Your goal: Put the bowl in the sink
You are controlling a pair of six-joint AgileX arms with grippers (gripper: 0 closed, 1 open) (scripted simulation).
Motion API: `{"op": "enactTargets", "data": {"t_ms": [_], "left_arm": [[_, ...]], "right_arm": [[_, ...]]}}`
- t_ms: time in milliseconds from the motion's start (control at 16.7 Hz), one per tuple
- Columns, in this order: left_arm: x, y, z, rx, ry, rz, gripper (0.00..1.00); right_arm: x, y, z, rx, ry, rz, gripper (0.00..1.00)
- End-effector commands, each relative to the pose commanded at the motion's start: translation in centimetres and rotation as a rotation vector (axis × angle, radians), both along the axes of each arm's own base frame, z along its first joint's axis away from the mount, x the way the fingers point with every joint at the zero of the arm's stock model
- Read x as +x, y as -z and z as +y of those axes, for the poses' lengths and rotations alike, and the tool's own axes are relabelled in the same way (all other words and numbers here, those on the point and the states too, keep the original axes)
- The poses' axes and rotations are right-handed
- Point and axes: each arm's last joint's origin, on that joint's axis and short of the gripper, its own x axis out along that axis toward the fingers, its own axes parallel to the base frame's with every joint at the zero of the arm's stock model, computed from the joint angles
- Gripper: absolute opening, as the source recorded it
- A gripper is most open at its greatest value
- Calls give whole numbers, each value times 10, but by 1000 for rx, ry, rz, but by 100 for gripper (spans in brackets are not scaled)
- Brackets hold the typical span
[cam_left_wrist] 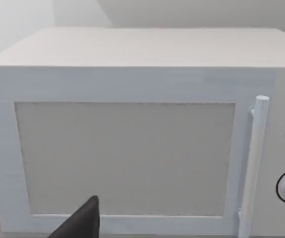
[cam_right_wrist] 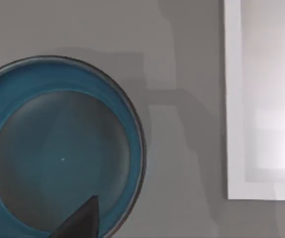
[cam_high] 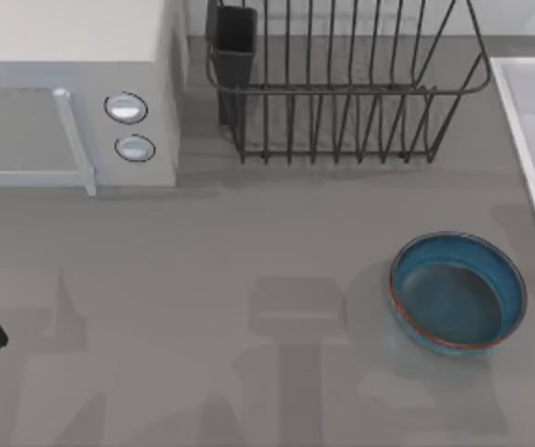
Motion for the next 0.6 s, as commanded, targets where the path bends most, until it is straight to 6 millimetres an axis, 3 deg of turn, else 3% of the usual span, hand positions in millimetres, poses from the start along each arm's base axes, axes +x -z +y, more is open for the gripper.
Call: {"op": "enactTargets", "data": {"t_ms": [360,600], "left_arm": [[0,0,0,0,0,0,100],[0,0,0,0,0,0,100]], "right_arm": [[73,9,32,-50,-2,411,100],[100,20,47,-77,0,547,100]]}}
